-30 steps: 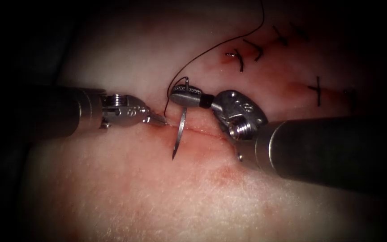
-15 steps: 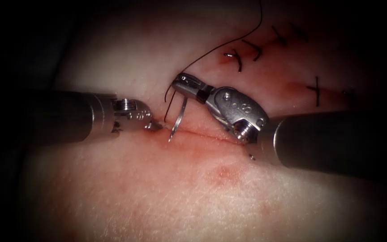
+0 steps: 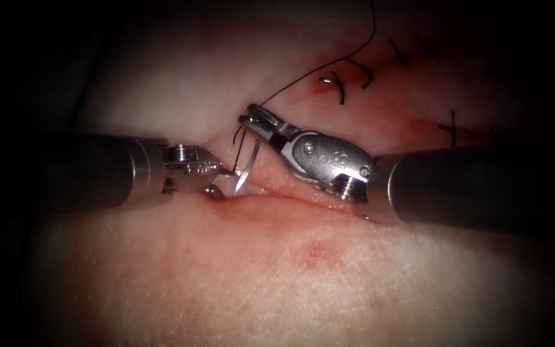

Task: Wound Closure
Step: Push needle through skin below wound

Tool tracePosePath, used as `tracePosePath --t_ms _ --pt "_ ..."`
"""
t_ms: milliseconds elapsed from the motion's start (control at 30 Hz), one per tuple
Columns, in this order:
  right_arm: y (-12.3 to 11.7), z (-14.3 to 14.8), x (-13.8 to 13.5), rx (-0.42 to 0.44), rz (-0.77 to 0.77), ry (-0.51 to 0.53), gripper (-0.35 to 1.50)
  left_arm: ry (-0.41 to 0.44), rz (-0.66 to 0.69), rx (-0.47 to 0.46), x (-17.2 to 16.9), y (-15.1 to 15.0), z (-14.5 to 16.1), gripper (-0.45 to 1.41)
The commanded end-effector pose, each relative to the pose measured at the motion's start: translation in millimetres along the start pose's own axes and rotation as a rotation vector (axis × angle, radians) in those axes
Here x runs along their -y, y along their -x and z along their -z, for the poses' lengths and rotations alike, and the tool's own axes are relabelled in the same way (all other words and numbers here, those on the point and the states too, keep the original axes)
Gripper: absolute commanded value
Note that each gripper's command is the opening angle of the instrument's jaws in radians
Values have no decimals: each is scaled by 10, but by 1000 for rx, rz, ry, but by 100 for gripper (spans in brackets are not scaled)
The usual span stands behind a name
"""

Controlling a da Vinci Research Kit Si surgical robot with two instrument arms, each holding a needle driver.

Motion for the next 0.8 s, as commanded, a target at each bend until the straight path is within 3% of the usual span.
tracePosePath --t_ms 33,367,800 --pt "6 -2 11 -12 48 8 -35 2 -1 2 2 -2 -8 14" --pt "26 0 54 -57 223 65 -35 -7 6 -9 -3 -5 -7 7" --pt "30 1 57 -59 247 69 -35 -18 11 -22 -8 -5 -6 2"
